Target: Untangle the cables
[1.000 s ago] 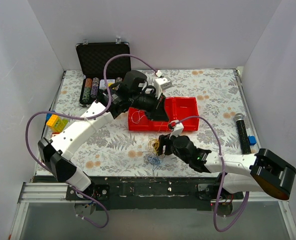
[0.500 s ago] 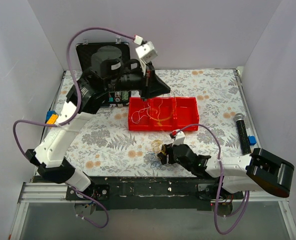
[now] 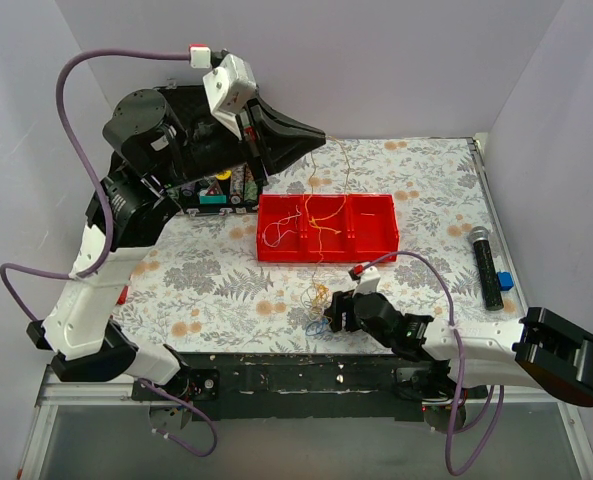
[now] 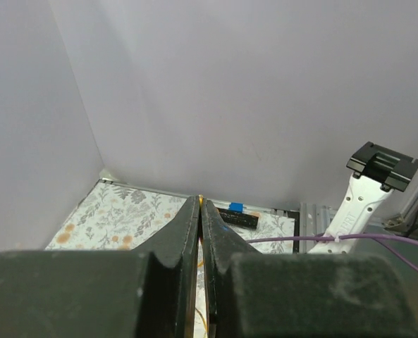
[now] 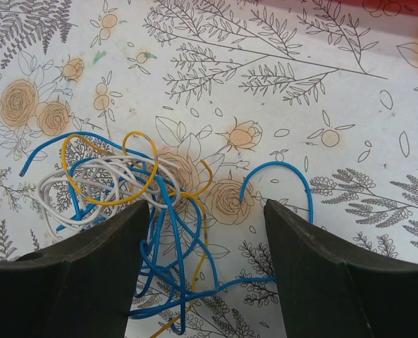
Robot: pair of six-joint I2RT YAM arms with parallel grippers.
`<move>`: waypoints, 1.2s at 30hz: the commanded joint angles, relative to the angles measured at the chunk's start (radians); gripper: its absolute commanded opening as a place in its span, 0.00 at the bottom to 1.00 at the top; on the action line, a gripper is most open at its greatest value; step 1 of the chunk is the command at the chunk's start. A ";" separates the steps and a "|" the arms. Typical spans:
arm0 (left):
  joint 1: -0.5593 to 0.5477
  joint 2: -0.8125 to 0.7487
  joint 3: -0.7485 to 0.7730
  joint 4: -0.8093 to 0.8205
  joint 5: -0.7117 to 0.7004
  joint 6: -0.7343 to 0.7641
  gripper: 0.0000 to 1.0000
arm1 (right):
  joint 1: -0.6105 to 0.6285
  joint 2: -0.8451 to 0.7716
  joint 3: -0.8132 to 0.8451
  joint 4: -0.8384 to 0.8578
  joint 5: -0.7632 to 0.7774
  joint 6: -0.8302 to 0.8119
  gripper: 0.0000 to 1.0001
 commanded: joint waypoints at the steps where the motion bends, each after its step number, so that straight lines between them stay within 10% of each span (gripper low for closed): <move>1: 0.004 -0.017 -0.014 0.106 -0.078 0.038 0.01 | 0.007 -0.005 0.004 -0.065 0.020 -0.003 0.75; 17: 0.004 -0.011 0.187 0.493 -0.331 0.291 0.04 | 0.049 0.127 0.010 -0.064 0.018 0.066 0.76; 36: 0.004 -0.145 -0.522 0.424 -0.351 0.245 0.02 | 0.053 -0.253 0.137 -0.272 0.162 -0.023 0.73</move>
